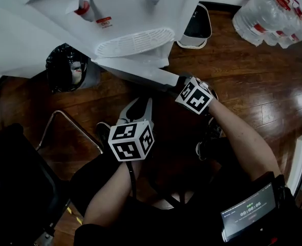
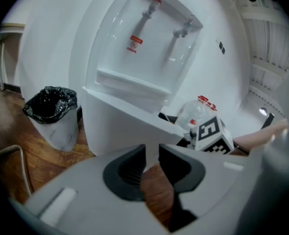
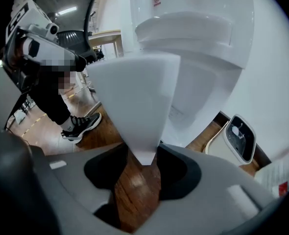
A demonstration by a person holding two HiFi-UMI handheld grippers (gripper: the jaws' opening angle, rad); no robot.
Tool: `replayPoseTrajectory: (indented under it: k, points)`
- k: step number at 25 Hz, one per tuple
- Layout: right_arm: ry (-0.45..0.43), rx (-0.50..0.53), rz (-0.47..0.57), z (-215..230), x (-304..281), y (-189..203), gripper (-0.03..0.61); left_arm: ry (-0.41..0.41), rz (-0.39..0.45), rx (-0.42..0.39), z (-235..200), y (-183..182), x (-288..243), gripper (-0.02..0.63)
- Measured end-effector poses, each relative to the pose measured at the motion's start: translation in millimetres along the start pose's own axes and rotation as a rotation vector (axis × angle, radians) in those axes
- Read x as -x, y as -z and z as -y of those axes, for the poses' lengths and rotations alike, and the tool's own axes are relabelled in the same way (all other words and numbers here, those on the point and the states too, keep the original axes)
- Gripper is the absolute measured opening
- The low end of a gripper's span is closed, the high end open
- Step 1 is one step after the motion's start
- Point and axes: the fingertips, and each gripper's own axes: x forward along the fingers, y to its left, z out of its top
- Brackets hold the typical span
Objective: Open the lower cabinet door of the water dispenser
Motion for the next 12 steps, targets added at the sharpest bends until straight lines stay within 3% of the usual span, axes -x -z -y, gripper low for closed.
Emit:
replayPoseTrajectory:
  k: [7, 12]
  points:
    - [-0.003, -0.089, -0.006, -55, -1, 0, 0.187, -0.002, 0.011, -0.023, 3, 21, 35, 0.110]
    - [-0.020, -0.158, 0.031, -102, -7, -11, 0.172, -0.038, 0.044, 0.106, -12, 32, 67, 0.109]
